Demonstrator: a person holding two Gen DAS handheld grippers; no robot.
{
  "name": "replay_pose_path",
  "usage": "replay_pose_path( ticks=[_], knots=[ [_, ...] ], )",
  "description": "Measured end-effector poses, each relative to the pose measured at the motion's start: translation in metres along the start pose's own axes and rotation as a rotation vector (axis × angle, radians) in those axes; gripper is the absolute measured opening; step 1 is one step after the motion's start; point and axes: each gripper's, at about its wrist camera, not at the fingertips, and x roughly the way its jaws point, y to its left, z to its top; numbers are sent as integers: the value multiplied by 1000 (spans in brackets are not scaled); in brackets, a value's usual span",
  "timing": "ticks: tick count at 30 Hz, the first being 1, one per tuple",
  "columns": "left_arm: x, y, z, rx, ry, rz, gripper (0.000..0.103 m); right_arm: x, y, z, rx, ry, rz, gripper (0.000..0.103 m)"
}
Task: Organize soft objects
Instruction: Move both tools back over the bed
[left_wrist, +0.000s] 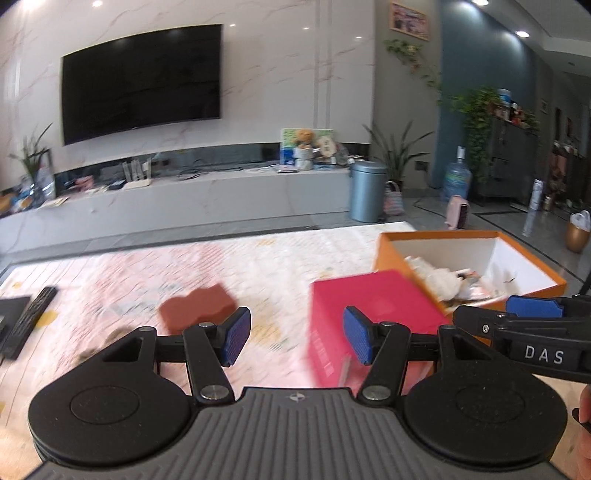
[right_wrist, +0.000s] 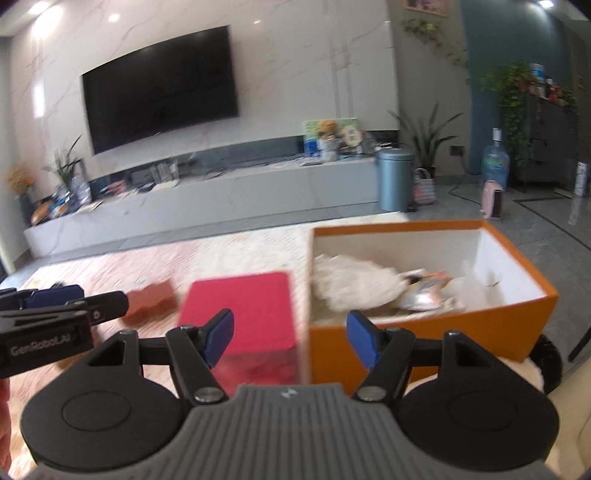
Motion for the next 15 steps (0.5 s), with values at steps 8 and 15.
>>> replay_pose_path(
  ticks=[8,15],
  knots=[
    [-13,38,-22,-39,35,80,68,5,52,-19,-46,53,85,67],
    [-21,75,-38,-66,60,144,68,15,91,-26,-113,78,145,67]
  ],
)
